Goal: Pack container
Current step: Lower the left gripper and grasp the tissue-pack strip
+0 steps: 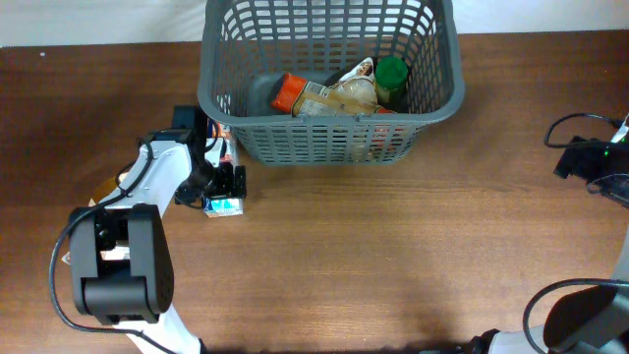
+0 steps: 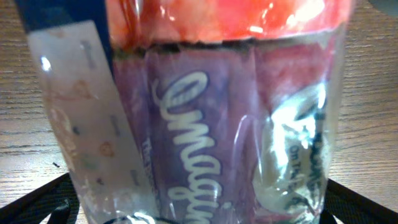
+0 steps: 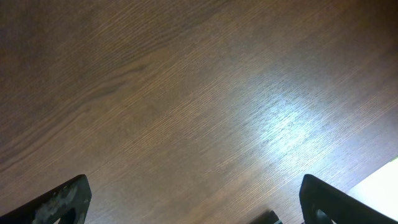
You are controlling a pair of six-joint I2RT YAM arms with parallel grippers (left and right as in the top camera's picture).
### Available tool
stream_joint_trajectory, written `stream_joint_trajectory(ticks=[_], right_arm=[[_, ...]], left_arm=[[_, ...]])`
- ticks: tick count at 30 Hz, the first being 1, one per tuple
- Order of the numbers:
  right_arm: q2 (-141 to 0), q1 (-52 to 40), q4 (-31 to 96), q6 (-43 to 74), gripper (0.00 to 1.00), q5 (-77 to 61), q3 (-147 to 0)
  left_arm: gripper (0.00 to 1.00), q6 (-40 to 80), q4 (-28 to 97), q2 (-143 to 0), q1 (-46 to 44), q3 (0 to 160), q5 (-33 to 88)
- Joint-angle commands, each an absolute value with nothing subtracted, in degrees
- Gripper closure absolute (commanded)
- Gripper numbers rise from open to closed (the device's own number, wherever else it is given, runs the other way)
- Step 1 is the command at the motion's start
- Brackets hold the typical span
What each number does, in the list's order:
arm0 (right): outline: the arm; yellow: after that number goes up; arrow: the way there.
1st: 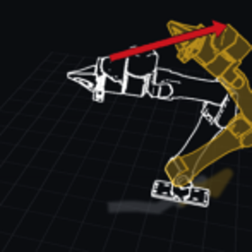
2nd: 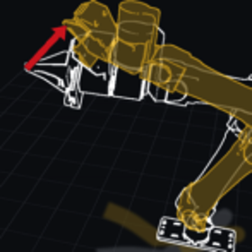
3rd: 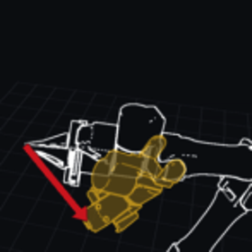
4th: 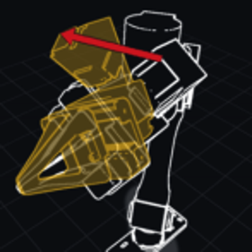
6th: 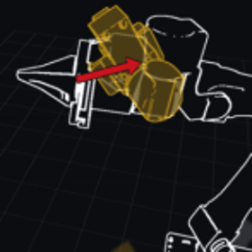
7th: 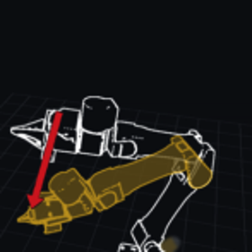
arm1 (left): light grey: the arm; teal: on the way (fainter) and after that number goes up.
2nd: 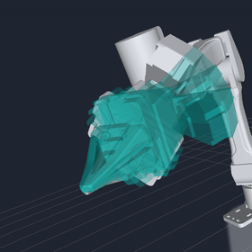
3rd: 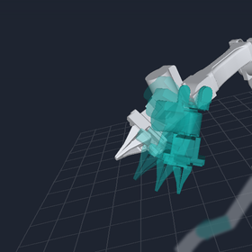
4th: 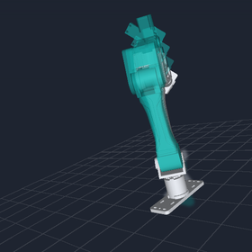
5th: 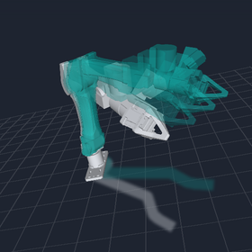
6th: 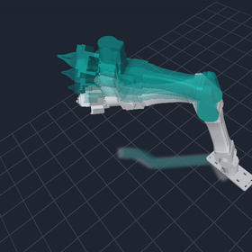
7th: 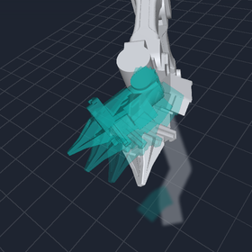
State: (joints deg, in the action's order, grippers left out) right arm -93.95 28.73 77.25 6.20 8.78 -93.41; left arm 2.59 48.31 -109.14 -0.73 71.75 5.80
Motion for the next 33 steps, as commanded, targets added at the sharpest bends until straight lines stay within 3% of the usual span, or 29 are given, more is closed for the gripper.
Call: stream_joint_trajectory(ticks=[1, 27, 30, 32, 33], right_arm=[[-93.6, 28.9, 77.1, 6.5, 0.01, 9.7, -93.2], [-93.6, 28.9, 77.1, 6.5, 0.01, 9.7, -93.2], [-93.6, 28.9, 77.1, 6.5, 0.01, 9.7, -93.2], [-93.6, 28.9, 77.1, 6.5, 0.01, 9.7, -93.2], [-93.6, 28.9, 77.1, 6.5, 0.01, 9.7, -93.2]], left_arm=[[0.01, 2.3, 48.0, -109.9, -0.7, 71.2, 6.6], [0.00, 2.3, 46.9, -110.0, -0.7, 69.2, 6.2], [0.11, 2.3, 46.9, -110.0, -0.7, 69.2, 6.2], [0.41, 2.3, 46.9, -110.0, -0.7, 69.2, 6.2], [0.65, 2.3, 46.5, -110.0, -0.7, 69.2, 6.2]])
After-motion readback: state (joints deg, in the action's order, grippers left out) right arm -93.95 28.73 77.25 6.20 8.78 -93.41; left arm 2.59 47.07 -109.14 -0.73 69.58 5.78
